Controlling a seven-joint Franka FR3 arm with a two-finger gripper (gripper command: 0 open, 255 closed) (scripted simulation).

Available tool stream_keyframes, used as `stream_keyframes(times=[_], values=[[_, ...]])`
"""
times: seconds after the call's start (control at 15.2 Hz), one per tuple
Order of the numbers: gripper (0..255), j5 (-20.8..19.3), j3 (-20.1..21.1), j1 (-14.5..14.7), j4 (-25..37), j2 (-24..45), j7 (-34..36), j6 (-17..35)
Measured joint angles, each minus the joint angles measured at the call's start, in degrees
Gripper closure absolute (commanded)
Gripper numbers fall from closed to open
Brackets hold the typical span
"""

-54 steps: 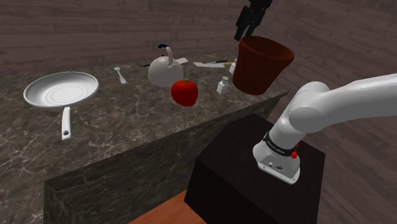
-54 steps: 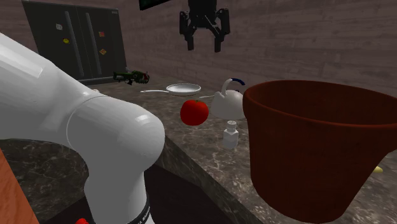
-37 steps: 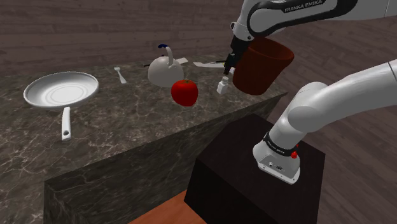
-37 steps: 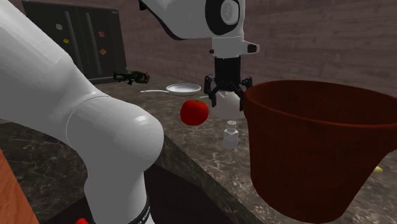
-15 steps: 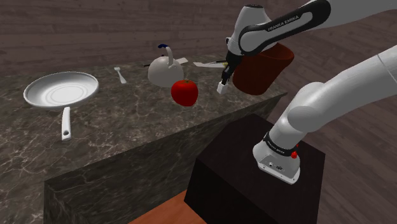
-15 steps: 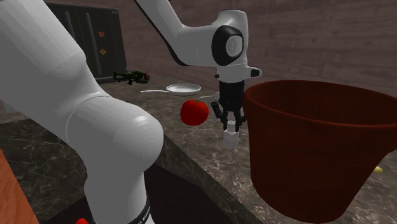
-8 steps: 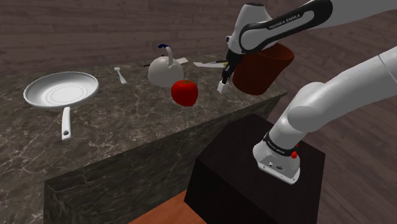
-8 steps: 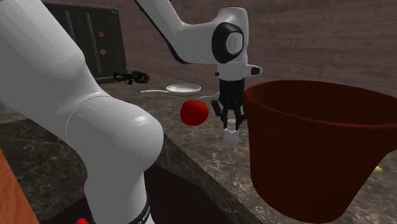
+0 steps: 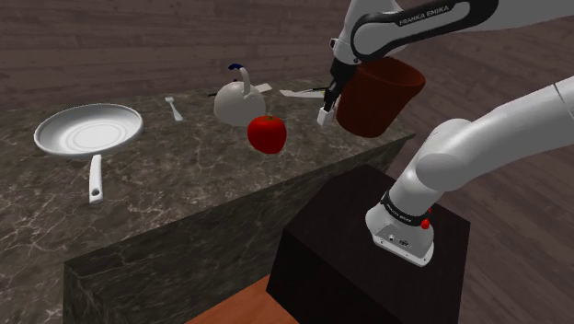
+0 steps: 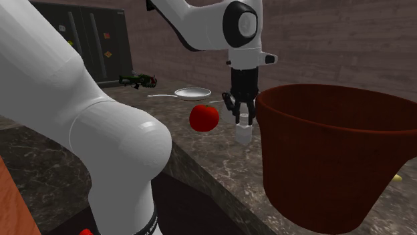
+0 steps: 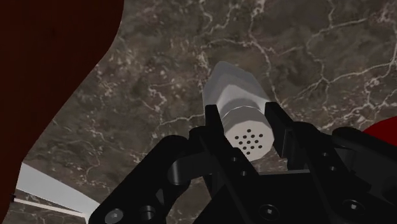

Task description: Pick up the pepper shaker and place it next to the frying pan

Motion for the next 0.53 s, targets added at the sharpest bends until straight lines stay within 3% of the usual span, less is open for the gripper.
stream_keyframes(times=[0.53], values=[[255, 0.63, 0.81, 0.19, 4.51, -2.92, -0.17, -7.41]])
